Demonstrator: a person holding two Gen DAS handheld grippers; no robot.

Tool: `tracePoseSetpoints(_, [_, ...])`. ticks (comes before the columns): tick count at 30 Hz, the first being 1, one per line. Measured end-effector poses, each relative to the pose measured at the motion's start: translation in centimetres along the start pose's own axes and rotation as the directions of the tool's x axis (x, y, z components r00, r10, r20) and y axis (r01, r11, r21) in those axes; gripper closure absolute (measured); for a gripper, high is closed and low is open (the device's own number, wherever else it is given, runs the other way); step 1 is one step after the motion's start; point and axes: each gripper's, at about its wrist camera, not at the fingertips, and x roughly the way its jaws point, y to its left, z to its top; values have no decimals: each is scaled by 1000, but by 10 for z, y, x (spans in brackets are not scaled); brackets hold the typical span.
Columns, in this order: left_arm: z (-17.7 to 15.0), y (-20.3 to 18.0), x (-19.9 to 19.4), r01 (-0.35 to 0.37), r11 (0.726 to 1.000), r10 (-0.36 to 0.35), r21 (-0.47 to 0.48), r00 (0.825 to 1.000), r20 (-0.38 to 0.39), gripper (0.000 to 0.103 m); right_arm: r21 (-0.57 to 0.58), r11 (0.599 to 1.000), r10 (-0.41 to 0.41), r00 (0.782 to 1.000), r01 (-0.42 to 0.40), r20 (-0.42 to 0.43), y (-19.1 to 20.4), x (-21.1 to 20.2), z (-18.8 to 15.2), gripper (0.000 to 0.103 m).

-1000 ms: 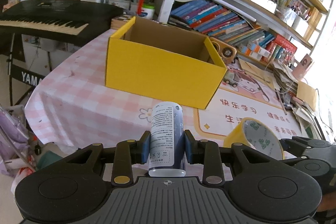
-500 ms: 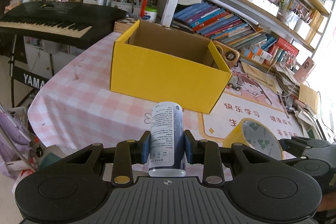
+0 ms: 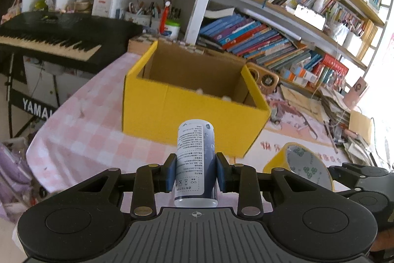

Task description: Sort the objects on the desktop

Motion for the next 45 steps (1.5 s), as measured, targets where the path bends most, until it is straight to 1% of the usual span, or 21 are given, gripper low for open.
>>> tracePoseSetpoints(6, [35, -6, 19, -7, 1000, 5, 25, 998, 64, 72, -21, 1000, 18, 998, -17, 59, -12, 5, 34, 20])
tracePoseSetpoints(11, [66, -8, 38, -26, 999, 21, 46, 994, 105, 72, -44, 999, 34, 994, -30, 101, -27, 19, 71, 20])
tracePoseSetpoints(16, [94, -7, 65, -58, 996, 50, 61, 991, 126, 72, -83, 996, 48, 990, -37, 130, -41, 42, 109, 20])
tracePoseSetpoints(19, [108, -7, 86, -83, 993, 73, 84, 990, 122, 72, -130, 991, 59, 990, -42, 129, -46, 62, 129, 19])
tracePoseSetpoints(22, [118, -7, 112, -113, 984, 101, 141, 991, 90, 72, -216, 975, 70, 992, -46, 104, -48, 84, 147, 19])
tracePoseSetpoints(25, [126, -7, 137, -130, 975, 123, 179, 991, 50, 72, -319, 947, 72, 994, -44, 79, -49, 110, 165, 19])
tracePoseSetpoints(29, [130, -4, 167, -131, 970, 138, 203, 990, -22, 72, -420, 906, 68, 997, -48, 34, -50, 143, 180, 19])
tracePoseSetpoints(32, [132, -3, 187, -123, 967, 145, 223, 985, -88, 72, -486, 870, 78, 997, -78, -20, -51, 167, 188, 19])
tracePoseSetpoints(35, [133, -6, 204, -114, 959, 154, 259, 978, -141, 72, -556, 824, 78, 994, -108, -78, -50, 188, 192, 19])
tracePoseSetpoints(39, [132, -10, 225, -142, 941, 215, 306, 951, -220, 72, -609, 780, 67, 987, -145, -149, -50, 212, 196, 19])
tracePoseSetpoints(41, [131, -10, 231, -142, 940, 222, 311, 945, -241, 72, -629, 761, 59, 983, -157, -174, -49, 221, 197, 19])
tracePoseSetpoints(45, [131, -10, 235, -139, 937, 229, 321, 938, -260, 72, -660, 730, 49, 977, -178, -209, -46, 232, 196, 19])
